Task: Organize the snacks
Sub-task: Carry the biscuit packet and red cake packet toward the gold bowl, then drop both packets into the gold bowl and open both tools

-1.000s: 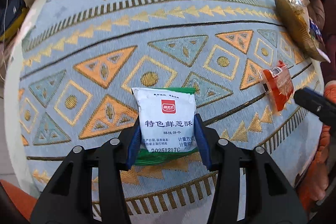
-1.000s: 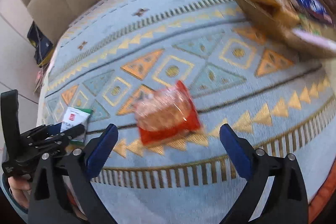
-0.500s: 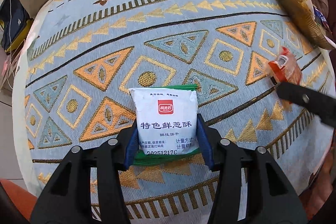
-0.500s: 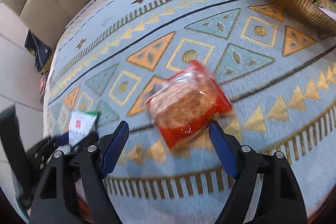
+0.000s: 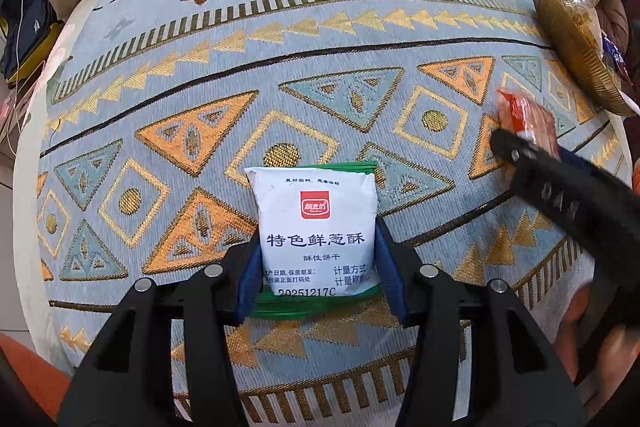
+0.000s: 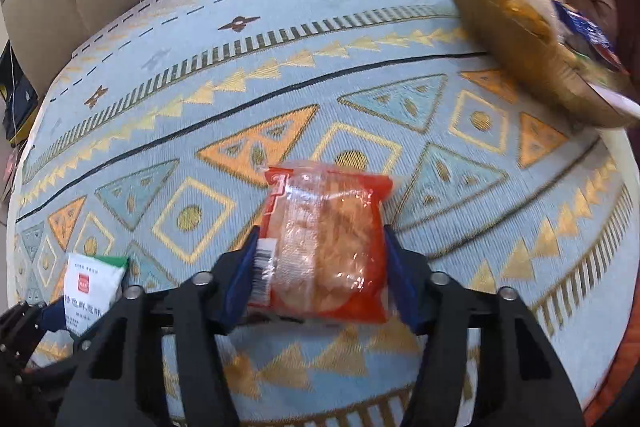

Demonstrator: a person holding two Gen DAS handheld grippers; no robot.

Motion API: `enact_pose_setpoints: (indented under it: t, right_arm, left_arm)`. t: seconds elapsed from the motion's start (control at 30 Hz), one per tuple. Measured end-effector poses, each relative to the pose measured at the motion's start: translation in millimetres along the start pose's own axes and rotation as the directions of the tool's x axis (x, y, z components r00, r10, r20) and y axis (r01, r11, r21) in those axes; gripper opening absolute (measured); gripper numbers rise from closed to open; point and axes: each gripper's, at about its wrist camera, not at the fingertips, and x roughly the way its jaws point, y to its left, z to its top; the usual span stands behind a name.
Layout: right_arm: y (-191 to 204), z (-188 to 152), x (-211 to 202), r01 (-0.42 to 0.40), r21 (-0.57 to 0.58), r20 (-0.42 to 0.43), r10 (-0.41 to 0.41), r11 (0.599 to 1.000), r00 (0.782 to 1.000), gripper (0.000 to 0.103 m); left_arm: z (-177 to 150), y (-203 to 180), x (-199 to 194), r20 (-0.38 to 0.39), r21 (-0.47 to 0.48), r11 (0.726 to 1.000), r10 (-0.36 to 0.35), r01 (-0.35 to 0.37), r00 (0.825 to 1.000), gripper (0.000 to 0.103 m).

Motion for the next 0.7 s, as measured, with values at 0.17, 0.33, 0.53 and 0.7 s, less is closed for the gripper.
enact_pose_setpoints:
  t: [0.17,0.33,0.53,0.7]
  right_arm:
    - [-8,-6,-15,-0.027,0.035,-0.040,0.028,0.999,0.999,0.049]
    - [-66,7,-60,-0.110,0.188,-0.029,0.117,0.976,0.993,0.049]
    - [-142,44,-120,-0.142,0.283,0.115,0.114,0.949,0.987,0.049]
    - [-204,84,-140,-0.162,0.367,0.194,0.095,0.916,0.976,0.049]
  left_arm:
    - [0,2,-5,0.015,-0.016,1.000,-0.007,0.008,1.000,0.049]
    - [1,0,-27,0.073,-0.023,0.999,-0.025,0.027,0.997,0.049]
    - [39,-86,-85,0.240,0.213,0.973,-0.143,0.091,0.960,0.049]
    - [102,-172,-108,0.246,0.344,0.899,-0.366,0.272,0.898,0.049]
